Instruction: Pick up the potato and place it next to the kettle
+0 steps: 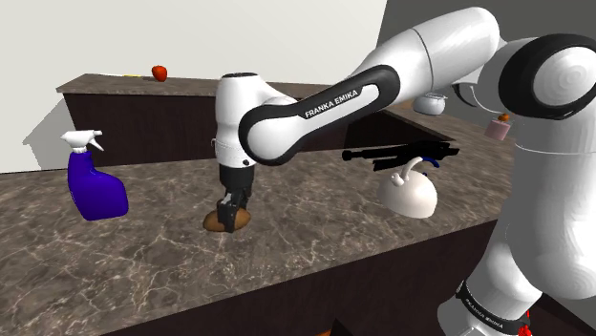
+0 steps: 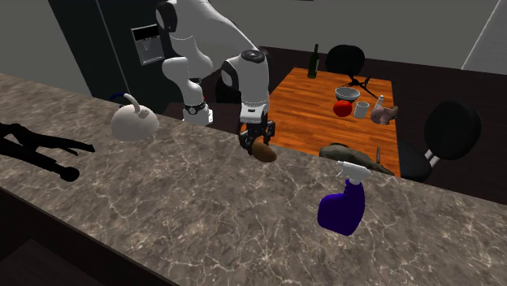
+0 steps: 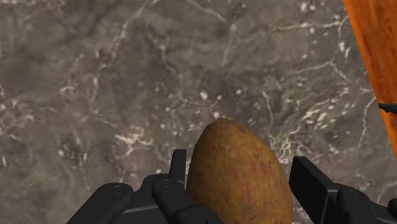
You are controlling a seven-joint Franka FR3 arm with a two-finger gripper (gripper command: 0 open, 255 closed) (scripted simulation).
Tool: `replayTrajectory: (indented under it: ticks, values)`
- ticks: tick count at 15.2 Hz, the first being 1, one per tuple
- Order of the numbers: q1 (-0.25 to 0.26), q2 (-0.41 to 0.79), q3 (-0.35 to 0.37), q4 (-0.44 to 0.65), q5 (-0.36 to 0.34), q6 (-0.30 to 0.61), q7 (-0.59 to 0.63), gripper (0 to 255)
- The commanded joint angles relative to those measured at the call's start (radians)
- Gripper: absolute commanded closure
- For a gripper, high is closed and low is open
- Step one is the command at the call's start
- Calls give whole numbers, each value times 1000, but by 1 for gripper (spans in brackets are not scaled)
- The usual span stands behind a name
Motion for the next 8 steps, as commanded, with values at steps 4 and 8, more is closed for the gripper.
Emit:
replayTrajectory:
  ticks: [4,8]
  values:
    - [-3,-29,5,30,12,-58,-4,255]
    - [-5,-47,8,61,20,-106,-7,255]
